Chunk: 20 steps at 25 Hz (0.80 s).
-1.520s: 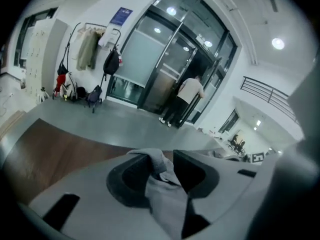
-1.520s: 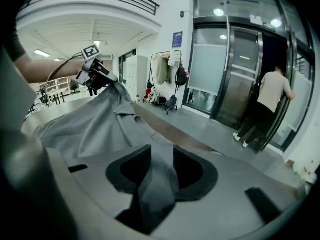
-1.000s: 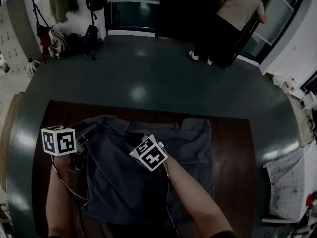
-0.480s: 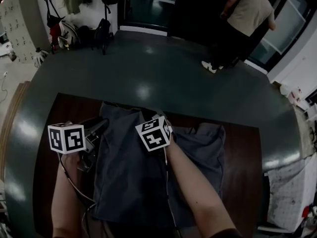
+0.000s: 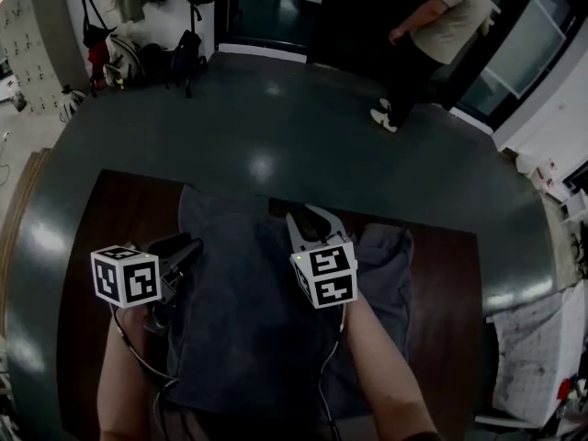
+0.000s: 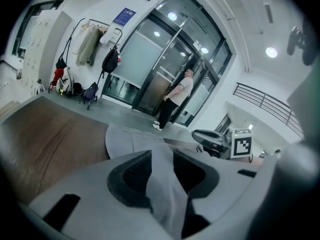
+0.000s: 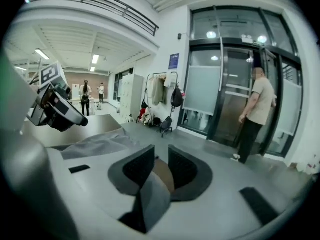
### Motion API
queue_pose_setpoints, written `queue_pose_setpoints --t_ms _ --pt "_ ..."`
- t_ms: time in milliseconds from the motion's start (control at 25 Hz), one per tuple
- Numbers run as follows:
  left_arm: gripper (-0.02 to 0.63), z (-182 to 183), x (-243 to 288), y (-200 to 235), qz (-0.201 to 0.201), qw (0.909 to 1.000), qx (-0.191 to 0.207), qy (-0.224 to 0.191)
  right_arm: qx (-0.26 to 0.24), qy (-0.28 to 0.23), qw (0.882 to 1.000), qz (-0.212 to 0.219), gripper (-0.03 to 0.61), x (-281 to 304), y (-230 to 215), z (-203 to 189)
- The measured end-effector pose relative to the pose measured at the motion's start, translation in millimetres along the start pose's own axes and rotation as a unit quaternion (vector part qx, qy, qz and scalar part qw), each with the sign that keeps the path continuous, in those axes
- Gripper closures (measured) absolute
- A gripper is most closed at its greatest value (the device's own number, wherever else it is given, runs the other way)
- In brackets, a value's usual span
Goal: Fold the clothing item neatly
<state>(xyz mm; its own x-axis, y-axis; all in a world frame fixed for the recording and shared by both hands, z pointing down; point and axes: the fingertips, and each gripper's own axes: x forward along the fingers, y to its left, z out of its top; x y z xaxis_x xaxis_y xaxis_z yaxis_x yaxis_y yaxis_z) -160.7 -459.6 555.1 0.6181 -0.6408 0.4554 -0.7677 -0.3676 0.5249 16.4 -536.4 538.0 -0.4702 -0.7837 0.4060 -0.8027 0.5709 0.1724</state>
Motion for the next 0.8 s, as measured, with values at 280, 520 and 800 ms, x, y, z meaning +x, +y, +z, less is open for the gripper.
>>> queue_pose_setpoints --t_ms 280,520,800 --pt "0.479 -30.8 -12.7 -50.9 -0.02 0.9992 0.032 0.008 -0.02 0.088 0.99 -0.108 0.548 -93.3 -99.3 -78.3" --pt "0.479 -67.9 0.1 -99.3 -0.045 0.9983 0.027 0.024 -0.016 0.205 0.977 -0.053 0.472 -108.8 -123.7 -139.5" --pt "0.479 -91.1 -0.7 -129.9 -0.083 0.996 -0.011 0.03 -0.008 0.238 0.97 -0.041 0.472 -90.4 -121.2 -161.5"
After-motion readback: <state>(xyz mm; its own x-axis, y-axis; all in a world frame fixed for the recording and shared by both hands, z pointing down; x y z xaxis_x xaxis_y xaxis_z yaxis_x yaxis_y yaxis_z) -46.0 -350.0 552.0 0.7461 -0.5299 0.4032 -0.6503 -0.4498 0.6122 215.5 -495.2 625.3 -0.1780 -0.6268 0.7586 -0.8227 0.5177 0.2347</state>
